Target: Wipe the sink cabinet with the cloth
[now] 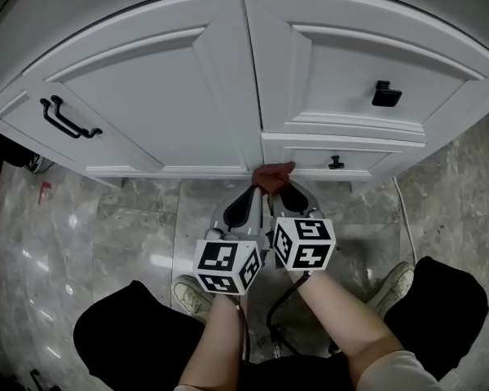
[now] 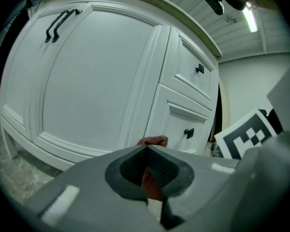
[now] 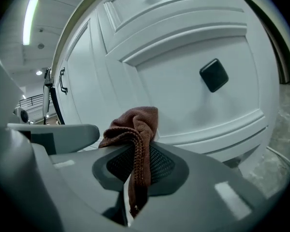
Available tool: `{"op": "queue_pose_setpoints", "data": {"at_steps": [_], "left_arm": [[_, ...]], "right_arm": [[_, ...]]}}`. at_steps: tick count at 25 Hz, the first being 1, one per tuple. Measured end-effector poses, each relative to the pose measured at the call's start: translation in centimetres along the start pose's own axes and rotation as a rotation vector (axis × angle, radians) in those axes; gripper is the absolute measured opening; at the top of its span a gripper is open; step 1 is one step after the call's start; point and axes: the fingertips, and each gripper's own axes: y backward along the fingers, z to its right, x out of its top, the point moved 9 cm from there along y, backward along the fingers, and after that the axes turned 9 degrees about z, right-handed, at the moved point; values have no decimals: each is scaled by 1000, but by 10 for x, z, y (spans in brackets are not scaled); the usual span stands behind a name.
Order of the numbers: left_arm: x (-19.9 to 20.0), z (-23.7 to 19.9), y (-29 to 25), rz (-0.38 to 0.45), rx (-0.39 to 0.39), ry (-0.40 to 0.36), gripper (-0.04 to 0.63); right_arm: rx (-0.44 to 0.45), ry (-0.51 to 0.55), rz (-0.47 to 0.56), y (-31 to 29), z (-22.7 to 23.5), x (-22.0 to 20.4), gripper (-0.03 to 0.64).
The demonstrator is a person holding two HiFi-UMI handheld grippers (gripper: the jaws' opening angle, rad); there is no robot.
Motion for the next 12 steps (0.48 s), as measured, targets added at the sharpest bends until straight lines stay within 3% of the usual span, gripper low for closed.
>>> {"op": "queue_pose_setpoints", "data": {"at_steps": [12], "left_arm": [[-10, -6, -3, -28, 8, -11, 0]], "right_arm": [[-95, -7, -11, 6, 46, -2, 87]]}}
